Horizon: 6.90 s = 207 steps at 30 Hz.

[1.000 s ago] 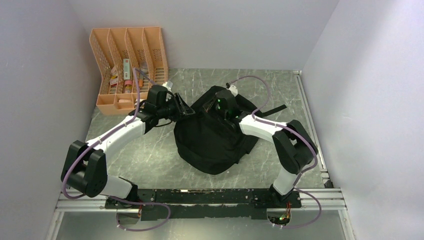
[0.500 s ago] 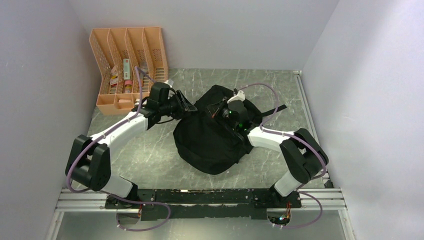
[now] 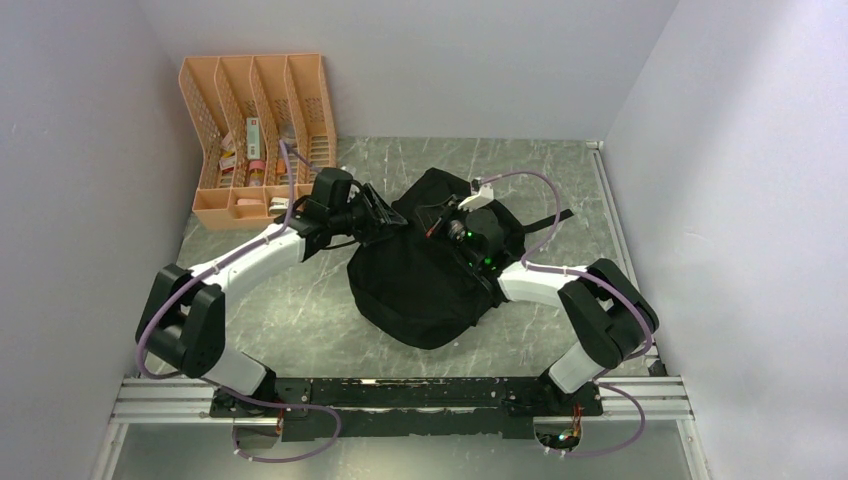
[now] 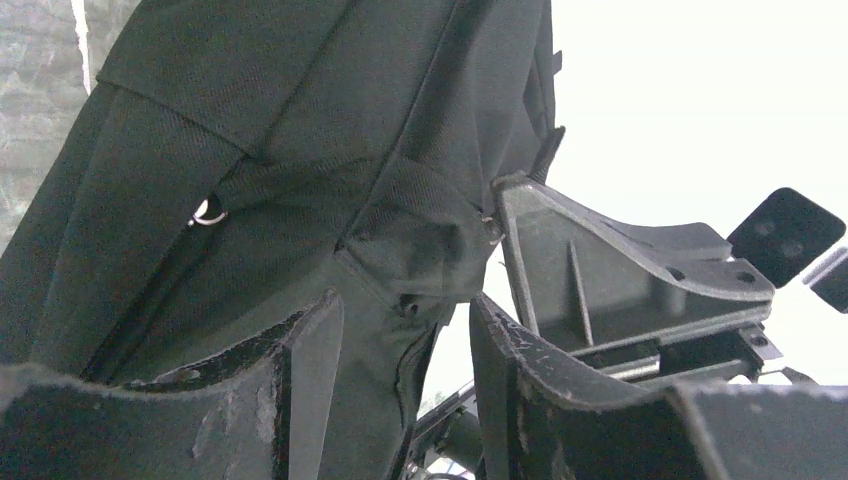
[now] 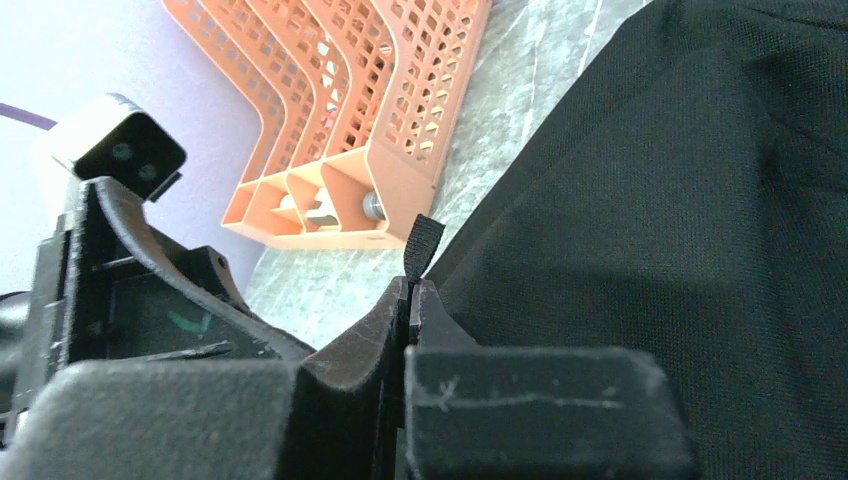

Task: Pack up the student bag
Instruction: Zip the student bag at the center of the board.

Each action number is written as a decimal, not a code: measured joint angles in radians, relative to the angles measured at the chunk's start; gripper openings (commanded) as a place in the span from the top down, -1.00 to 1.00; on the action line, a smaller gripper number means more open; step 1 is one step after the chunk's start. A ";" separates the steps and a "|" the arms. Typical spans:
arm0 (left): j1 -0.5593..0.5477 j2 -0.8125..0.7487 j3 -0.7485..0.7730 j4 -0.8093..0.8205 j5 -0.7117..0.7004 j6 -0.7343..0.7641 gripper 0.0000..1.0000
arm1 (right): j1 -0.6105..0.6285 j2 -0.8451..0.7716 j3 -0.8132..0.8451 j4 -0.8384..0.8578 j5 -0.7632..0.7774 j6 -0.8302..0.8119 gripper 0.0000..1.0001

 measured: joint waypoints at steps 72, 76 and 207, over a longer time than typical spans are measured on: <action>0.047 -0.048 -0.012 0.177 0.053 0.360 0.31 | -0.012 -0.225 -0.142 -0.136 0.011 -0.090 1.00; 0.047 -0.068 0.034 0.176 0.076 0.552 0.13 | -0.012 -0.247 -0.148 -0.145 0.004 -0.094 1.00; 0.019 0.243 0.142 0.018 0.294 2.017 0.84 | 0.001 -0.658 -0.286 -0.840 0.324 0.064 0.82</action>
